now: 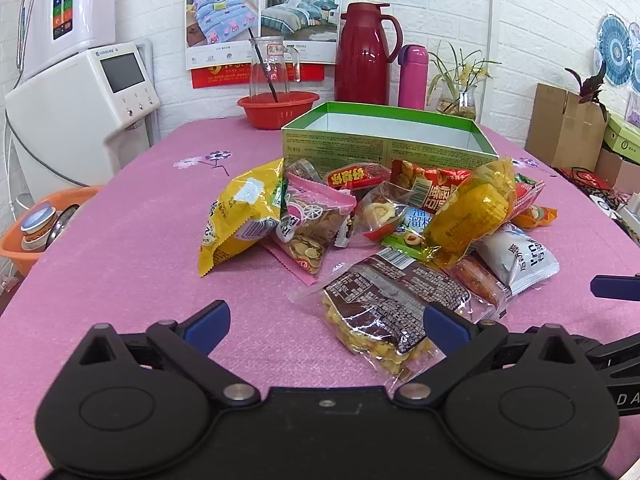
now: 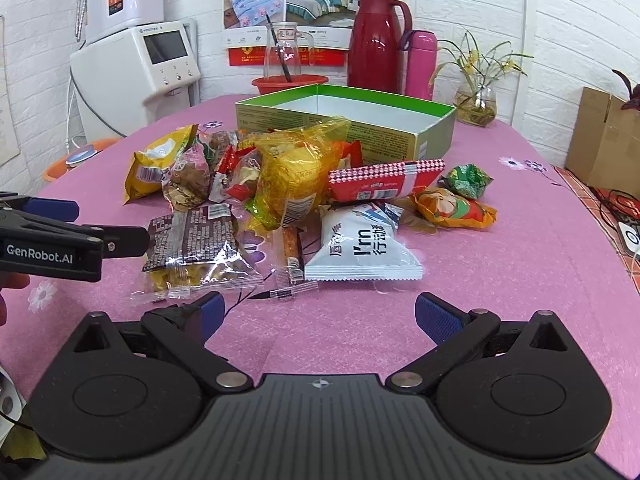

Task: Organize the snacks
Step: 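Lower the right gripper onto the brown cookie bag and close it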

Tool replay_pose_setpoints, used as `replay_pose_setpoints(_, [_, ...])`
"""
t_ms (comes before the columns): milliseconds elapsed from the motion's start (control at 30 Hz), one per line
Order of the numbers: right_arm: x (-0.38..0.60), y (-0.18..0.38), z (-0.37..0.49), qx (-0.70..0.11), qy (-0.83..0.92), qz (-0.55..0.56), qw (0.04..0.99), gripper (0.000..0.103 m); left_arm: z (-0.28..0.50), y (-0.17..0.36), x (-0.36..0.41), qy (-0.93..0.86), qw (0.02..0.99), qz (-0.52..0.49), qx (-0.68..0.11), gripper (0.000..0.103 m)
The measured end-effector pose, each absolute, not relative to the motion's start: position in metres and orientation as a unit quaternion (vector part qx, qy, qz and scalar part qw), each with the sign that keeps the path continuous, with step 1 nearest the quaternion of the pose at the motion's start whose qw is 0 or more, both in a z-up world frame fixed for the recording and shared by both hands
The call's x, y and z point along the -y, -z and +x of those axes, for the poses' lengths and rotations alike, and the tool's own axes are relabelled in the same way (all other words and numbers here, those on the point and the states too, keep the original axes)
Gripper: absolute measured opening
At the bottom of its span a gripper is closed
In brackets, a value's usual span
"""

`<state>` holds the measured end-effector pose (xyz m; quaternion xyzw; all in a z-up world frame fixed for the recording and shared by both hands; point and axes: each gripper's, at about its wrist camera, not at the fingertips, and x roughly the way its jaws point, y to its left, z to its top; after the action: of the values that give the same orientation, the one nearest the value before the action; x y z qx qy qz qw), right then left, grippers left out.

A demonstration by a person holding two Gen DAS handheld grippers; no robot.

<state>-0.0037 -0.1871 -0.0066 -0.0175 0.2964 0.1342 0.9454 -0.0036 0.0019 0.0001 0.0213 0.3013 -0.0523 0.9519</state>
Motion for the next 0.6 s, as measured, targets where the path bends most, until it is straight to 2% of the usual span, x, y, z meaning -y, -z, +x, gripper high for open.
replay_pose_setpoints(200, [0.183,-0.004,-0.006,-0.240,-0.255,0.008,0.937,0.103,0.009,-0.001,-0.031,0.123,0.931,-0.049,-0.341,0.103])
replay_pose_setpoints(367, [0.153,0.000,0.012,-0.268,-0.313,-0.063,0.909,0.103,0.020,0.001,-0.040,0.148,0.915,-0.095,-0.363,0.103])
replay_pose_setpoints(400, [0.149,0.002,0.016,-0.277,-0.317,-0.069,0.904,0.103,0.024,0.004,-0.041,0.153,0.908,-0.103,-0.375,0.102])
replay_pose_setpoints(467, [0.141,0.006,0.023,-0.286,-0.323,-0.078,0.899,0.103,0.030,0.009,-0.042,0.164,0.898,-0.116,-0.393,0.088])
replay_pose_setpoints(600, [0.135,0.011,0.030,-0.280,-0.337,-0.091,0.894,0.103,0.042,0.014,-0.042,0.163,0.893,-0.121,-0.403,0.089])
